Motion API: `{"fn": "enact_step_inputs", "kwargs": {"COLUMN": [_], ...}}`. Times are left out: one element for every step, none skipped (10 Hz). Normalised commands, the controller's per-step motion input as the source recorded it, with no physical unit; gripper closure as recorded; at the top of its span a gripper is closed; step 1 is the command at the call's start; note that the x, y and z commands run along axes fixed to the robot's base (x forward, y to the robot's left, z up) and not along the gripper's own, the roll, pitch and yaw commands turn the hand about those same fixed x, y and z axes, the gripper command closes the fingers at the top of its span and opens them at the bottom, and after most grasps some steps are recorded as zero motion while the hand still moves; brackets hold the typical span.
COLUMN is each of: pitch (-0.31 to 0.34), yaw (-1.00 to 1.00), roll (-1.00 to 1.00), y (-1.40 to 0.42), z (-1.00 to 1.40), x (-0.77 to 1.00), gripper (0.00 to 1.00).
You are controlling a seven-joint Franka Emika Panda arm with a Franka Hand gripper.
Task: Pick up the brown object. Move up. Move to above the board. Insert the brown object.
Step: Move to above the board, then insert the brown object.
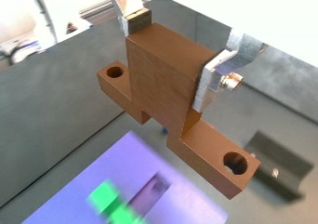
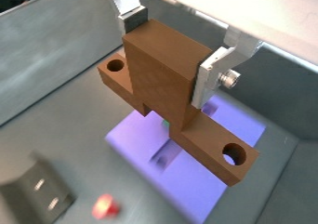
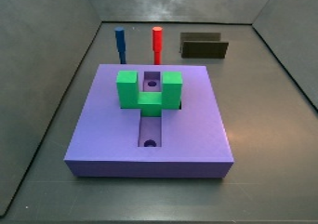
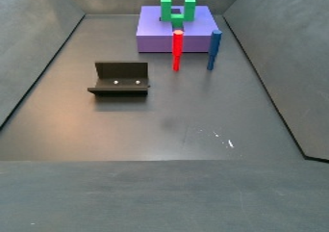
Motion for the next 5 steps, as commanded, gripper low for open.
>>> {"fn": "enact_step_inputs", "kwargs": {"pitch": [0.158,0.145,0.000,-0.019,-0.147], "yaw": [0.01,0.01,-0.11,-0.09,-0.11], "roll": [0.01,0.02,0.00,0.00,0.00], "y": [-0.78,-0.27,0.00,0.00,0.06], "z": [0.11,0.05,-0.02,-0.05,-0.05], "x": [0.19,0.12,0.00,0.00,-0.03], "gripper": [1.00,1.00,1.00,1.00,1.00]}}
